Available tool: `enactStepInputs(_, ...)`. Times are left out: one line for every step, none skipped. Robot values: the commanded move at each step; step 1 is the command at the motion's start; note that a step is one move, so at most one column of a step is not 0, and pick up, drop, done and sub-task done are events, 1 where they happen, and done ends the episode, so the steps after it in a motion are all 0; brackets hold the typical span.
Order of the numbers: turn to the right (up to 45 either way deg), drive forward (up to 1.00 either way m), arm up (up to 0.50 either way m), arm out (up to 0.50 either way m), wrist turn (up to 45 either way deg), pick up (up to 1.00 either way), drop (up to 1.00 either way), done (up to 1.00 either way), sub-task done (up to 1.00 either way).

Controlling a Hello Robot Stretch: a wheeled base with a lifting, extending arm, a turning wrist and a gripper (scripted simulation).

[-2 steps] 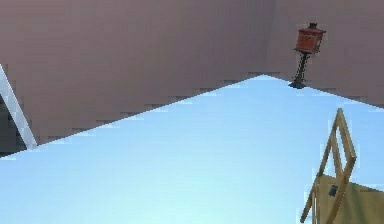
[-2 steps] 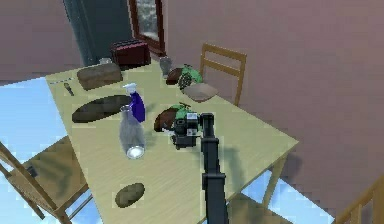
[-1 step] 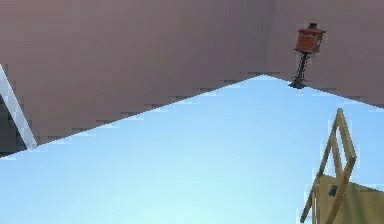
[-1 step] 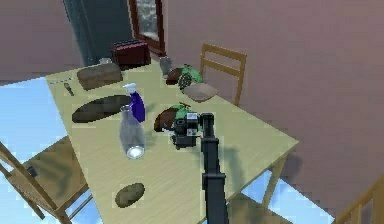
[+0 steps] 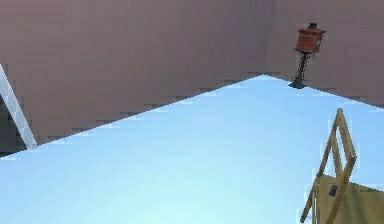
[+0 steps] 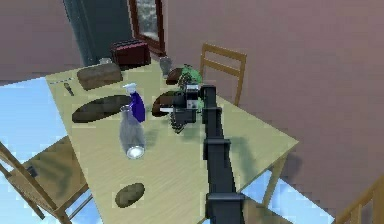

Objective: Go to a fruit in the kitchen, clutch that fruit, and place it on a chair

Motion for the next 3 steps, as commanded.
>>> enactStepInputs(0.0, 0.0, 0.14, 0.0, 0.0, 0.0, 0.0, 0.0, 0.0)
enactStepInputs(0.0, 0.0, 0.0, 0.0, -45.0, 0.0, 0.0, 0.0, 0.0)
enactStepInputs(0.0, 0.0, 0.0, 0.0, -45.0, 0.0, 0.0, 0.0, 0.0)
